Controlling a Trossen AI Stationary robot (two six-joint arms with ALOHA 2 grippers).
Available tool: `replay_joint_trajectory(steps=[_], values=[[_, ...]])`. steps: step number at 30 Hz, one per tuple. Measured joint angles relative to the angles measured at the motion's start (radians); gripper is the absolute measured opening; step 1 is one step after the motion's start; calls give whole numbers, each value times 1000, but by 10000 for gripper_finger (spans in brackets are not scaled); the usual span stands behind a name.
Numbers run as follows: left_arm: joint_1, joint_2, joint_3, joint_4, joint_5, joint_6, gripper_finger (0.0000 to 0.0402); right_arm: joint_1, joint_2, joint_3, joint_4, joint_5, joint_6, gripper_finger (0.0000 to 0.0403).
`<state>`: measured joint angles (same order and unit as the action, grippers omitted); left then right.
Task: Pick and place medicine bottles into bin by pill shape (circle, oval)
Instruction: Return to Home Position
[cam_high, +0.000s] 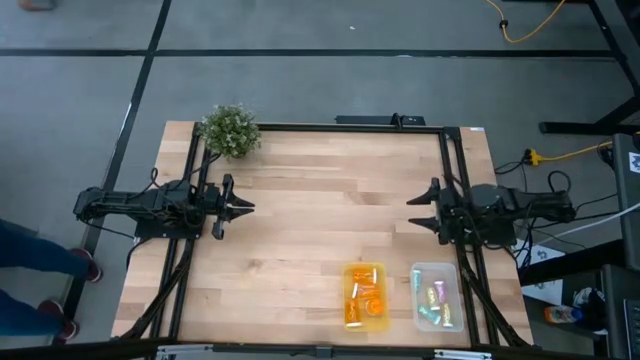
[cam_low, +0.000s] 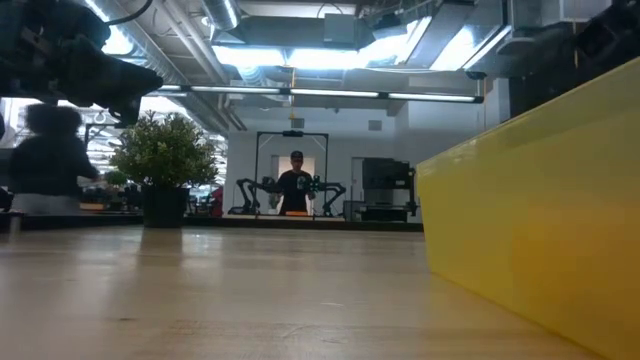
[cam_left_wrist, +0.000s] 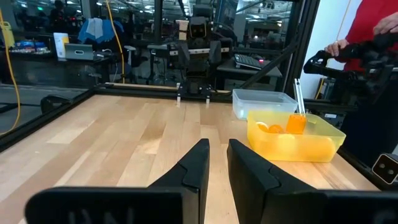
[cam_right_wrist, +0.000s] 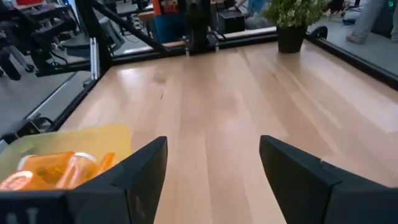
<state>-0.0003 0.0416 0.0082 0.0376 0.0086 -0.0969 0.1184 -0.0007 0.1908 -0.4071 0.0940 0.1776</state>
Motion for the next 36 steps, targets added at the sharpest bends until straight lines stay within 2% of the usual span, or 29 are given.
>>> replay_joint_trajectory(steps=[7,16,36], values=[[0,0,0,0,0,0,51,-6,2,-89,119,-1,0,257],[0,0,0,0,0,0,51,-58,1,-183,445,1,-1,257],[0,0,0,0,0,0,51,-69,7,-184,449,-1,-3,257]])
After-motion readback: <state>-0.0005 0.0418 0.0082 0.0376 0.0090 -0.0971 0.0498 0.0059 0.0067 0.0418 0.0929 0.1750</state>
